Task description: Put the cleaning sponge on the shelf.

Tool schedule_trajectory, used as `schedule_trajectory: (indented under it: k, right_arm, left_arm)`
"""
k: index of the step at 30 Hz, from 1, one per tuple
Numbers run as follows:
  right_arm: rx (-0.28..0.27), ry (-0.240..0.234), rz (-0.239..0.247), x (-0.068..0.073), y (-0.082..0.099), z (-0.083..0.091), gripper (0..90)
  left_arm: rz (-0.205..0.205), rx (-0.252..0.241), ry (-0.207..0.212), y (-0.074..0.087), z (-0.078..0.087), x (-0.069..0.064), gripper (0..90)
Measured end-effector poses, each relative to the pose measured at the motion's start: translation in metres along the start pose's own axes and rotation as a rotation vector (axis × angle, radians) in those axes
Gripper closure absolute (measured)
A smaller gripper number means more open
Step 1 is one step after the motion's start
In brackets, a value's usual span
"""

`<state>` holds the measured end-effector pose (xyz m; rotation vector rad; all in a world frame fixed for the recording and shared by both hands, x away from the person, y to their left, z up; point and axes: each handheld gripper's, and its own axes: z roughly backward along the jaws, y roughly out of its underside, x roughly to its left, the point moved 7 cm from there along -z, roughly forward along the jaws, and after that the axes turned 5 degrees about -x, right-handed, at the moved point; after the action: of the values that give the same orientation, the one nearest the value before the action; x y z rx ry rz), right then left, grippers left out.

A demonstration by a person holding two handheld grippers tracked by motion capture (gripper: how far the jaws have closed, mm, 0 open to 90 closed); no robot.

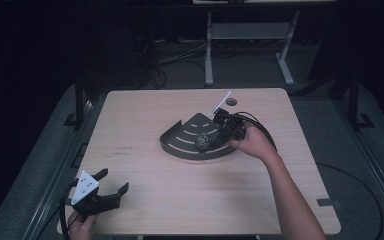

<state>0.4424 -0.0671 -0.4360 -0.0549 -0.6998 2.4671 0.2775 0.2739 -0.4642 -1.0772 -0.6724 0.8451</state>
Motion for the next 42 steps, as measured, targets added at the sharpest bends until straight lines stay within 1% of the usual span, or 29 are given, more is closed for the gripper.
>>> schedule_trajectory:
  k: [2, 5, 7, 19, 21, 23, 27, 32, 34, 37, 42]
  right_arm:
    - [-0.002, 0.002, -0.006, 0.0, 0.003, 0.001, 18.5]
    - [-0.003, 0.007, -0.002, 0.0, 0.008, 0.001, 18.6]
    - [-0.007, 0.003, -0.01, -0.001, 0.012, 0.002, 18.6]
    - [-0.008, -0.003, -0.009, 0.003, 0.027, 0.003, 18.1]
    - [0.0, 0.001, -0.007, 0.002, 0.029, 0.004, 17.8]
    - [0.002, 0.007, -0.005, 0.004, 0.031, 0.005, 17.6]
    - [-0.022, -0.005, 0.0, 0.009, 0.033, 0.008, 17.6]
    - [-0.015, -0.005, 0.004, 0.012, 0.04, 0.007, 17.5]
    - [0.001, 0.0, 0.004, 0.013, 0.042, 0.006, 17.4]
    - [-0.009, -0.013, 0.002, 0.014, 0.045, 0.006, 17.9]
    - [-0.009, -0.009, -0.003, 0.015, 0.051, 0.005, 17.9]
  left_arm:
    - [-0.002, 0.001, 0.001, 0.0, 0.0, 0.0, 13.3]
    - [-0.003, 0.0, -0.001, 0.0, 0.0, 0.0, 13.3]
    - [-0.003, -0.001, -0.001, 0.0, 0.0, 0.0, 13.3]
    - [-0.007, 0.003, 0.004, 0.0, 0.0, -0.002, 13.3]
    - [-0.008, 0.004, 0.003, 0.0, -0.001, -0.002, 13.3]
    - [-0.007, 0.003, 0.003, 0.0, -0.001, -0.001, 13.3]
    - [-0.007, 0.004, 0.004, 0.0, -0.001, -0.001, 13.3]
    - [-0.011, 0.004, 0.006, 0.0, -0.002, -0.002, 13.3]
    - [-0.009, 0.005, 0.005, 0.0, -0.002, -0.002, 13.3]
    - [-0.011, 0.003, 0.005, 0.0, -0.002, -0.002, 13.3]
    - [-0.008, 0.004, 0.007, 0.0, -0.002, -0.002, 13.3]
